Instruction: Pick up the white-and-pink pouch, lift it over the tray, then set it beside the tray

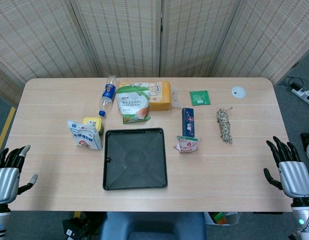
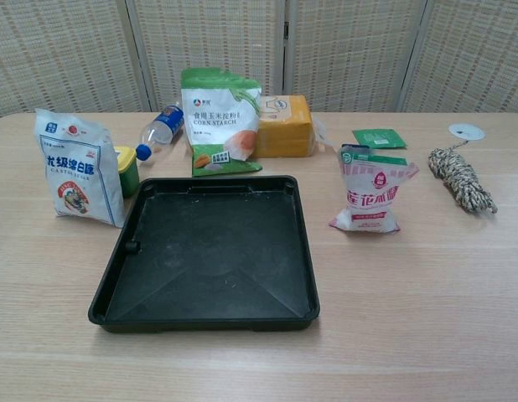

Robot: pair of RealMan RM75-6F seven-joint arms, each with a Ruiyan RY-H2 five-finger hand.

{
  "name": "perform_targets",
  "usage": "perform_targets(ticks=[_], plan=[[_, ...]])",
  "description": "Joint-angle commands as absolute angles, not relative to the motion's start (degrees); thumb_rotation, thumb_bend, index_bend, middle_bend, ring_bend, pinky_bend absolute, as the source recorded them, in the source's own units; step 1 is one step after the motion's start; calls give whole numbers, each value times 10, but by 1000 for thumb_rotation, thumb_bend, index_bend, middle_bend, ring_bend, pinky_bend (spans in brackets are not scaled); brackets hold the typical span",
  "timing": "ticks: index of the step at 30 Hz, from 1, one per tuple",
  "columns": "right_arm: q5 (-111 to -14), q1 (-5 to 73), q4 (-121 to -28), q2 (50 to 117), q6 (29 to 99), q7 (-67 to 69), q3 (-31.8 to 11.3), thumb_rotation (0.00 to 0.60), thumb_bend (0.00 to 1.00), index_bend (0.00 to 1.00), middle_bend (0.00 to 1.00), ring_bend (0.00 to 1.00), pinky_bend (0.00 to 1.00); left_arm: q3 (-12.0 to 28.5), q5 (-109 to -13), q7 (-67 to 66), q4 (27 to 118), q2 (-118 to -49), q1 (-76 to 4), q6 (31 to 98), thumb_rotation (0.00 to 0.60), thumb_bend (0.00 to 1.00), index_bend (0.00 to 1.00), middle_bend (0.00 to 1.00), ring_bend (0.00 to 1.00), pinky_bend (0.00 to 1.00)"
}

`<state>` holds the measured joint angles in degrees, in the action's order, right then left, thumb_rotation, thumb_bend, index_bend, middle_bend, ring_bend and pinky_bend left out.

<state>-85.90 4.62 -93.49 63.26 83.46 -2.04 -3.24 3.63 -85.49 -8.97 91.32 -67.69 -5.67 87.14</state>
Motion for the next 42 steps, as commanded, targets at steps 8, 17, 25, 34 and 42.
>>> perform_targets(ticks=[8, 17, 25, 34, 42], plan=[[-871, 57, -933, 633, 821, 8, -29, 600, 417, 0, 1, 108, 21, 35, -857, -90, 914, -679, -57, 871, 600, 333, 65, 146, 139, 42], [-877, 102, -923, 638, 761, 53, -38, 600, 418, 0, 15, 248, 236, 35, -860, -88, 916, -679, -57, 873, 600, 333, 65, 146, 139, 43], [-843, 169, -886, 676, 664, 114, -60, 600, 345, 0, 19, 638, 595, 32, -861, -88, 919, -680, -54, 874, 600, 333, 66, 146, 139, 43], [-816, 259, -809, 754, 534, 216, -79, 600, 293, 0, 36, 746, 716, 32, -862, -92, 926, -677, -54, 874, 600, 333, 66, 146, 139, 43], [-819, 335, -713, 833, 461, 287, -92, 600, 289, 0, 106, 794, 776, 31, -860, -92, 930, -675, -54, 872, 600, 334, 67, 146, 139, 43]])
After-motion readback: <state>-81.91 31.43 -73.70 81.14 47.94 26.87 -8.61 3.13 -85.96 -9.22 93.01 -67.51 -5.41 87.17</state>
